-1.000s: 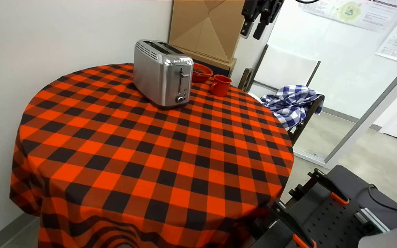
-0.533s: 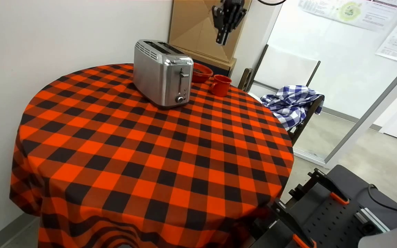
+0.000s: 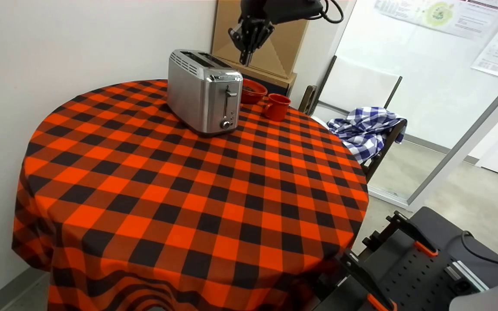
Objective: Turn on the toaster
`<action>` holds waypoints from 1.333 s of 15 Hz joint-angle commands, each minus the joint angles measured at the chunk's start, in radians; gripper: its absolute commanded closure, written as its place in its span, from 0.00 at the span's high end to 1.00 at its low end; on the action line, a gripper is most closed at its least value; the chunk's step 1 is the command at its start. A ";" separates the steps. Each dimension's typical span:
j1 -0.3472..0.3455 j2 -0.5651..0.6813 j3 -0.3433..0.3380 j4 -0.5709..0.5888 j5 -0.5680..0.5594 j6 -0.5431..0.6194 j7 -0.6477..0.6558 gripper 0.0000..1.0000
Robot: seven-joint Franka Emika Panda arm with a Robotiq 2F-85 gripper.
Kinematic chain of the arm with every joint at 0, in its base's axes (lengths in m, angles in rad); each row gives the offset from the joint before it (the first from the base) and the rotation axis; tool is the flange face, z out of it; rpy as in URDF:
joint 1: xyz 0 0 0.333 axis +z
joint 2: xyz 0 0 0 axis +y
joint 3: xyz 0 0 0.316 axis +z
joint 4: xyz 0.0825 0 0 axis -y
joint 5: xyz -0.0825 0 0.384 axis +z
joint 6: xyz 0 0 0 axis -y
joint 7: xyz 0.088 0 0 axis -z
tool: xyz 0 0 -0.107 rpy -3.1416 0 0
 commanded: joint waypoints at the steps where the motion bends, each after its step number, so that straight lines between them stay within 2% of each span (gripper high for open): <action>1: 0.028 0.060 -0.031 0.051 -0.024 0.014 0.034 0.00; 10: 0.047 0.211 -0.050 0.173 0.012 -0.004 0.008 0.00; 20: 0.053 0.256 -0.024 0.196 0.076 -0.030 -0.045 0.00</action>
